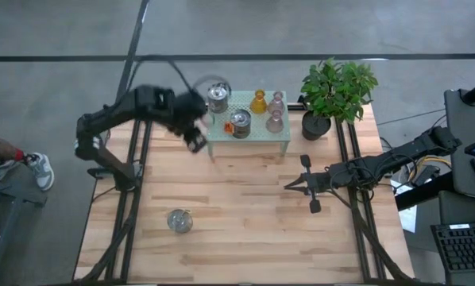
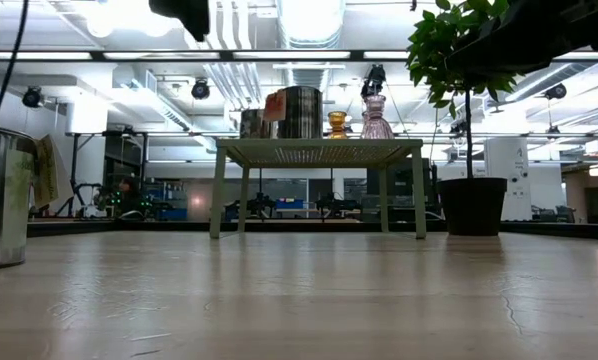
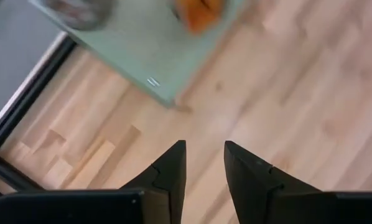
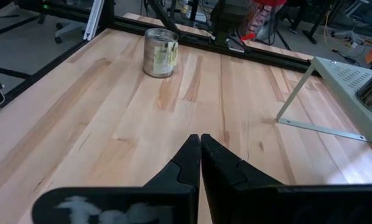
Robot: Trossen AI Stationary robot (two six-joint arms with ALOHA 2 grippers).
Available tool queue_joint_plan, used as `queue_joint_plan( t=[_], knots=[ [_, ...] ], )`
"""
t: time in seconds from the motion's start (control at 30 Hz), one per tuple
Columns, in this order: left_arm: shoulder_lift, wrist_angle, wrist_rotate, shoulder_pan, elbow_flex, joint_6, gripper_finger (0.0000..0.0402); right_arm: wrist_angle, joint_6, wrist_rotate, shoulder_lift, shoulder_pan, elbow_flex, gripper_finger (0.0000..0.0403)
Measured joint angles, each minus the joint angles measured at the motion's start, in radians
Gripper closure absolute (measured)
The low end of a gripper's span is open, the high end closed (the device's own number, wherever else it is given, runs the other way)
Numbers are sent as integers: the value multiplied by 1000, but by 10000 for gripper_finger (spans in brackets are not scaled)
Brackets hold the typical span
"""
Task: Pick & Place candle stick holders
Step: Put the scented candle can on the shelf
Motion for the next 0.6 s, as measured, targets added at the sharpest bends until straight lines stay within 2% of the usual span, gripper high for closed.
queue_joint_plan(
  t=[0.17, 0.27, 0.43, 0.6],
  knots=[
    [-63, -3, -23, -194, -181, -1, 294, 3, 6, 0, 0, 0, 0, 394],
    [-77, 0, -15, -296, -300, -101, 294, 4, 7, 0, 0, 0, 0, 394],
    [-81, 18, 110, -434, -477, -254, 293, 14, 10, 0, 0, 0, 0, 394],
    [-81, 70, 162, -558, -647, -393, 293, 15, 10, 0, 0, 0, 0, 394]
  ],
)
